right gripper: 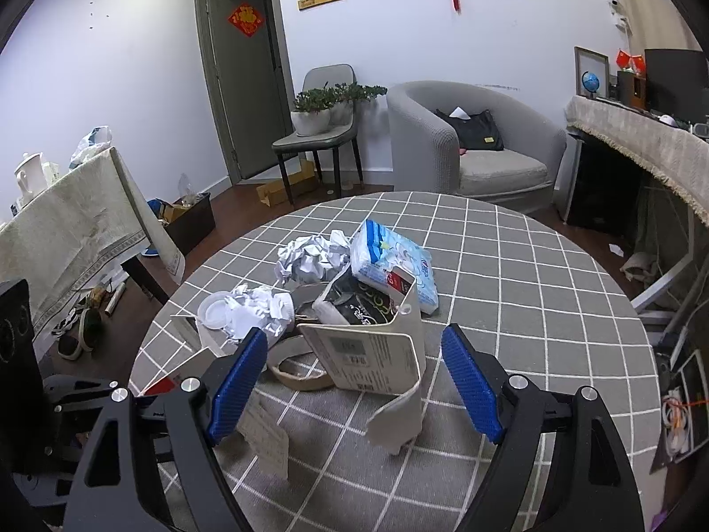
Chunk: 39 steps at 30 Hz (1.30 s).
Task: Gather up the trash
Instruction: 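Reach the left tool to the white card package and close on it, then carry the package with the left tool over the bin and open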
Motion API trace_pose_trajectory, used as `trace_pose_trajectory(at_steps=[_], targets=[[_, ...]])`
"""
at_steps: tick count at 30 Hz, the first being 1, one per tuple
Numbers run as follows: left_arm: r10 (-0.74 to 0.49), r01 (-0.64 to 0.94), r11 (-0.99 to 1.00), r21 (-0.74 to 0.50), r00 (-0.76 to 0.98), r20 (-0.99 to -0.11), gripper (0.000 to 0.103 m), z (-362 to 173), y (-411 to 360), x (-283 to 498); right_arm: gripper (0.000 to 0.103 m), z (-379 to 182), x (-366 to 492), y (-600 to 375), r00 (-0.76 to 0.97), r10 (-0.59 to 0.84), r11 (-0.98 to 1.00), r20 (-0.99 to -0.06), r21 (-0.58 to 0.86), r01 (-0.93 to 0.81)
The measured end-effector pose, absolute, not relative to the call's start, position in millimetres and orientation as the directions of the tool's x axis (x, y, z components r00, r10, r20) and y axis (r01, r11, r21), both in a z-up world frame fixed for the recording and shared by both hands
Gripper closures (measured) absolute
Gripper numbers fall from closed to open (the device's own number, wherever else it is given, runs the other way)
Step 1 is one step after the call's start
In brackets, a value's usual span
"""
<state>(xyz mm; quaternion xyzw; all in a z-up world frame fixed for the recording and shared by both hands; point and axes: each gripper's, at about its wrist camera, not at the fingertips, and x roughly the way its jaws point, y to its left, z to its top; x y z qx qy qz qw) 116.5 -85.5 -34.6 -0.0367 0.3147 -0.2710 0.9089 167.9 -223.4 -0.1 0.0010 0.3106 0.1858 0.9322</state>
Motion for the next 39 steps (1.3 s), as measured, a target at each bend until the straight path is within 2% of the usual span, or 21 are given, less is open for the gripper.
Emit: trace_pose_trajectory(at_steps=[6,9,16,23,30,39], targets=[[-0.535,0.472,0.841,-0.264,0.652,-0.538,0.091,-36,-82,121,0.029,-3,180,-225,0.736,0.336,0.937,-0.587,0.131,-0.324],[-0.53,0.472,0.843,-0.257,0.651,-0.543,0.096,-35,-82,122,0.032,-4,185,-225,0.731,0.335,0.938,-0.595,0.139,-0.317],[-0.547,0.497,0.831,-0.251,0.646,-0.533,0.099,-31,-81,116,0.038,-4,186,-226,0.728,0.332,0.941,-0.599,0.159,-0.299],[-0.557,0.492,0.827,-0.273,0.646,-0.522,0.1,-26,-69,110,0.049,-2,183,-221,0.734,0.308,0.95,-0.605,0.154,-0.271],[-0.541,0.465,0.84,-0.281,0.666,-0.514,0.101,-22,-47,102,0.05,7,174,-230,0.784,0.227,0.973,-0.578,0.161,-0.163],[-0.476,0.397,0.879,-0.263,0.716,-0.51,0.101,-13,-11,81,0.05,26,151,-200,0.805,0.283,0.959,-0.521,0.155,-0.237]])
